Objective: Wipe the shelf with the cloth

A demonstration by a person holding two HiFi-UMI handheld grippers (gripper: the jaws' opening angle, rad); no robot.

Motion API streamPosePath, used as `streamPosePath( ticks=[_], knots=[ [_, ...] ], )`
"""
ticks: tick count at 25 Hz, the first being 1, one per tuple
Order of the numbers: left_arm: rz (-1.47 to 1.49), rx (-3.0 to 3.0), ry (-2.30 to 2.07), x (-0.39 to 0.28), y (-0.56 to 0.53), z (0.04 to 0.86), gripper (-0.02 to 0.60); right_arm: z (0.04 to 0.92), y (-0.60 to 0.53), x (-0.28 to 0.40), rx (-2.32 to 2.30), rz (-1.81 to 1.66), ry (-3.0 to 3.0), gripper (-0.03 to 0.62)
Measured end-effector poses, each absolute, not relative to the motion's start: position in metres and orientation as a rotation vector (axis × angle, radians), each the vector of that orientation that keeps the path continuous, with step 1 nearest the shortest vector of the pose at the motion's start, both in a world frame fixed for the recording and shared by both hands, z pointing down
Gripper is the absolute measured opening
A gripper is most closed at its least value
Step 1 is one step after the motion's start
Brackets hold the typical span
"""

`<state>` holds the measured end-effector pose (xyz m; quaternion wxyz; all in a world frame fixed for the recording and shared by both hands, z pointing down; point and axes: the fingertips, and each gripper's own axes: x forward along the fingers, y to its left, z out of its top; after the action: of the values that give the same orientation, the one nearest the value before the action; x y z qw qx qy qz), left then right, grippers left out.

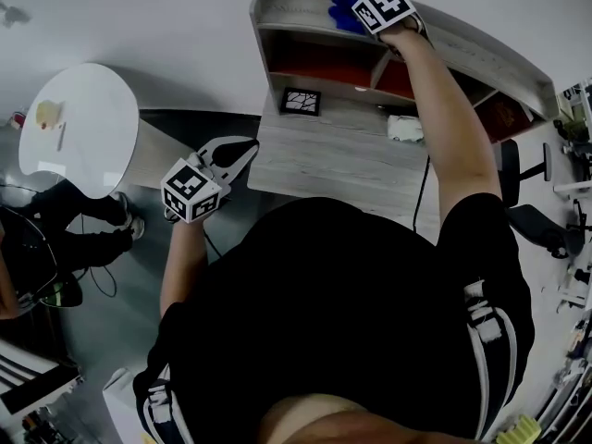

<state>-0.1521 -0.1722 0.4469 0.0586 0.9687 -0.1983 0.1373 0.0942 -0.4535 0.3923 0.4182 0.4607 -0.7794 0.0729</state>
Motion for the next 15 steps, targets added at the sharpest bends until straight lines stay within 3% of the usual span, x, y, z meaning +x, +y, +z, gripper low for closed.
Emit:
streamPosePath(
  ticks=[15],
  knots=[
    [0.460, 2.919, -0.636, -0.166, -0.153, 0.448, 0.017, 0.393, -0.472, 0.007, 1.018, 0.117, -2.023, 0.060]
  ],
)
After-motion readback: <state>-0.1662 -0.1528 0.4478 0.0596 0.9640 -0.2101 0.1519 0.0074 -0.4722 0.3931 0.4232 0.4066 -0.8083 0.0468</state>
